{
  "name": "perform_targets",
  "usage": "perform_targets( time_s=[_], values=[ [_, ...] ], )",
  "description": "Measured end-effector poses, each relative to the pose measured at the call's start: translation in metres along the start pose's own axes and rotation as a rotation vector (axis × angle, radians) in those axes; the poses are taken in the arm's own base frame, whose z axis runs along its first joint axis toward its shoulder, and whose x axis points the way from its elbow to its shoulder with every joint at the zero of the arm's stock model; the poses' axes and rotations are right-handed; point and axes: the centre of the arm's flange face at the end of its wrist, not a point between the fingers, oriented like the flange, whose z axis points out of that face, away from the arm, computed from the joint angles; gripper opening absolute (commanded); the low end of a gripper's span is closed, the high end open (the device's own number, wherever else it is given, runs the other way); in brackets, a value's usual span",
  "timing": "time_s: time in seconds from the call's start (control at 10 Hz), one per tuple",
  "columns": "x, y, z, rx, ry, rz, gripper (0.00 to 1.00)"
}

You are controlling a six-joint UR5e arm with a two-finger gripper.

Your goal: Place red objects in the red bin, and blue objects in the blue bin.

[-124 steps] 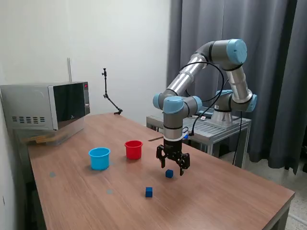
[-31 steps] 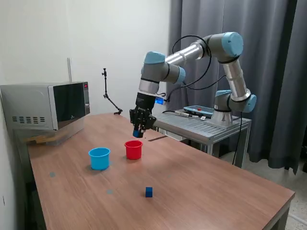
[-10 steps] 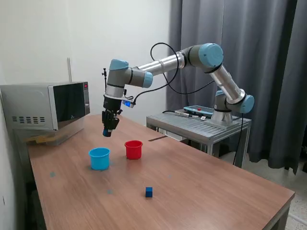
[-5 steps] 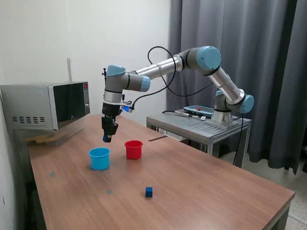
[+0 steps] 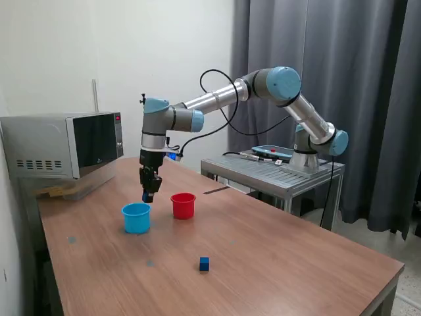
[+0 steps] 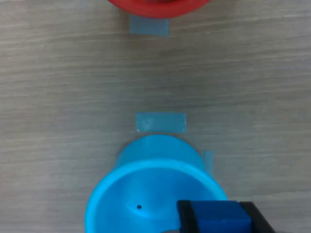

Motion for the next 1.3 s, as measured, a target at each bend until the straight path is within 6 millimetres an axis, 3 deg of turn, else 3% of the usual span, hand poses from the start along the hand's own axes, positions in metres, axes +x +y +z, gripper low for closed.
perform_targets(
  time_s=[0.8, 1.3],
  values=[
    [-0.020, 0.005, 0.001, -0.014, 0.005, 0.024, 0.00],
    [-0.017, 0.010, 0.008, -0.018, 0.030, 0.015, 0.00]
  ],
)
